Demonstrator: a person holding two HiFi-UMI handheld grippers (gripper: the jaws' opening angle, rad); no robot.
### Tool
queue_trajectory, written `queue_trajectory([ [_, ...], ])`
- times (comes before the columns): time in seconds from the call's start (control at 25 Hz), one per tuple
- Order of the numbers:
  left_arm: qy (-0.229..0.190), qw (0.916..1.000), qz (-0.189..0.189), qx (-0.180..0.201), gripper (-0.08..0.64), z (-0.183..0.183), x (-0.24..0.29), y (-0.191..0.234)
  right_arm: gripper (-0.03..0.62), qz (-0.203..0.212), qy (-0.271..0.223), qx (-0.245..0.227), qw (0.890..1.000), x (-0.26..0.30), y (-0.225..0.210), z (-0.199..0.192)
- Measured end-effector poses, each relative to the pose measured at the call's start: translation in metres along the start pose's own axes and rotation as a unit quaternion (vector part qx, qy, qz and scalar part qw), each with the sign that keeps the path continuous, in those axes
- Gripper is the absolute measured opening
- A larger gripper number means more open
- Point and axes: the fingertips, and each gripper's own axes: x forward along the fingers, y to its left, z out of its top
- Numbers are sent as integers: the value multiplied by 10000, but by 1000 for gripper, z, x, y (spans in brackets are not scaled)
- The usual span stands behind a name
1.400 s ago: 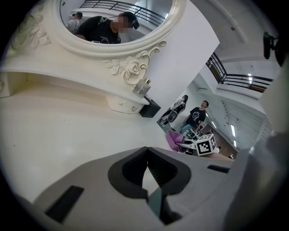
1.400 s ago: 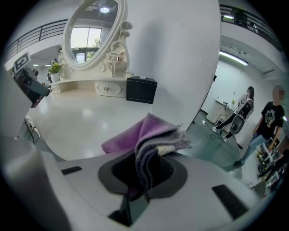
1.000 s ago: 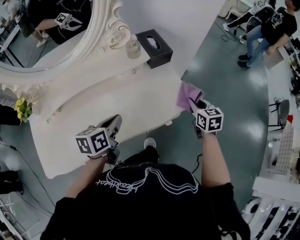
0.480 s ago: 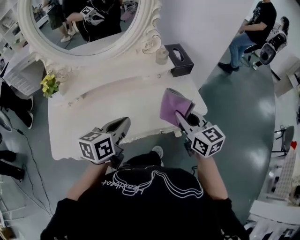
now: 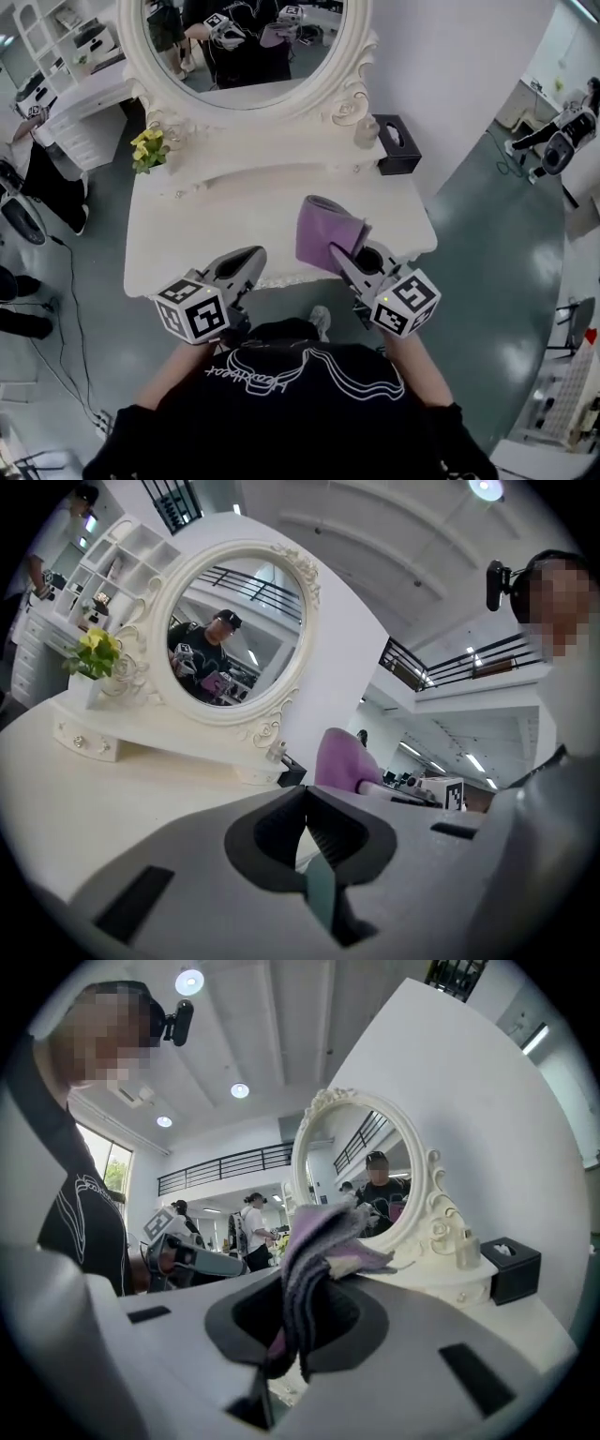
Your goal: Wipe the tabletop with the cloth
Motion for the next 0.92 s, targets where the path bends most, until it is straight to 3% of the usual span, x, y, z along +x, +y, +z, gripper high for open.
queue_trajectory([
  [0.52, -323, 9991, 262, -126, 5, 0, -37, 24, 49, 262, 216, 143, 9993, 32, 24, -18],
  [0.92, -243, 9991, 327, -140, 5, -3, -38, 39, 49, 318, 378, 297, 9983, 48, 24, -30],
])
